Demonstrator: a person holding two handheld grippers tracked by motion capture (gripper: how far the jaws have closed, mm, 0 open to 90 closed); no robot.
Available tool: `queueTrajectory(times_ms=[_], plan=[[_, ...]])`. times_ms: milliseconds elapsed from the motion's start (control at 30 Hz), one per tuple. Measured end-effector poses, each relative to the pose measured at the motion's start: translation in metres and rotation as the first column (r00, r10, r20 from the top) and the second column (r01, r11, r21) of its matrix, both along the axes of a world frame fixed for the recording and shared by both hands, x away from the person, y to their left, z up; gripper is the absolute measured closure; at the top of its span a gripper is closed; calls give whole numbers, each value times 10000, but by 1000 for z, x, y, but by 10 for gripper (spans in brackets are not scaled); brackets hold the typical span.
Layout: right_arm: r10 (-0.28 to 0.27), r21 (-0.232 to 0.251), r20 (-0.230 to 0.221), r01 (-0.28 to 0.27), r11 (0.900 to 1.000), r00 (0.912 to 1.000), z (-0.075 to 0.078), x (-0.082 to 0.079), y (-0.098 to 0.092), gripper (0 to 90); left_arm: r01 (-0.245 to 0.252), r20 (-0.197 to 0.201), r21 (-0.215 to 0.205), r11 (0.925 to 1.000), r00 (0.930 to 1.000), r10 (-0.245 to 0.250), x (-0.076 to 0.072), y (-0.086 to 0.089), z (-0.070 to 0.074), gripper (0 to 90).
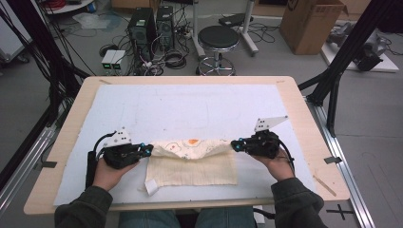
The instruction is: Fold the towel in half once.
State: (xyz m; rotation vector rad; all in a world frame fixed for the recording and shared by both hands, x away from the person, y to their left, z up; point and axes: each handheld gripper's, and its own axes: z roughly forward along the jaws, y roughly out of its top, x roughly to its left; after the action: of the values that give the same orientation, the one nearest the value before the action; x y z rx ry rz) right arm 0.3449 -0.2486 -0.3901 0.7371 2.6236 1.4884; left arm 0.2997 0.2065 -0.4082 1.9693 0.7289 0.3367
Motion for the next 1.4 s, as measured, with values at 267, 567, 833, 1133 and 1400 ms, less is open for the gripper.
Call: queueTrajectory(times_ms=[267, 567, 833, 1133, 1400], plan=[[201, -257, -222, -206, 9995, 9996, -16, -14, 0, 859, 146, -276, 239, 9996, 9995, -139, -12, 4, -13, 865], [349, -367, -506, -368, 9986, 9981, -28, -24, -1, 797, 529, -492, -29, 9986, 9974, -530, -23, 8, -20, 788], [375, -57, -301, -377, 9993, 9988, -25, -33, -7, 725, 643, -433, -560, 9964, 9968, -668, -27, 10, -17, 695], [907, -502, -367, -925, 9944, 9952, -35, -35, 7, 689, 1352, -1031, 164, 9907, 9858, -1329, -25, 0, -27, 680], [1258, -1342, -512, -1316, 9822, 9907, -45, -37, 14, 652, 1747, -1504, 631, 9826, 9750, -1637, -25, -4, -36, 622]])
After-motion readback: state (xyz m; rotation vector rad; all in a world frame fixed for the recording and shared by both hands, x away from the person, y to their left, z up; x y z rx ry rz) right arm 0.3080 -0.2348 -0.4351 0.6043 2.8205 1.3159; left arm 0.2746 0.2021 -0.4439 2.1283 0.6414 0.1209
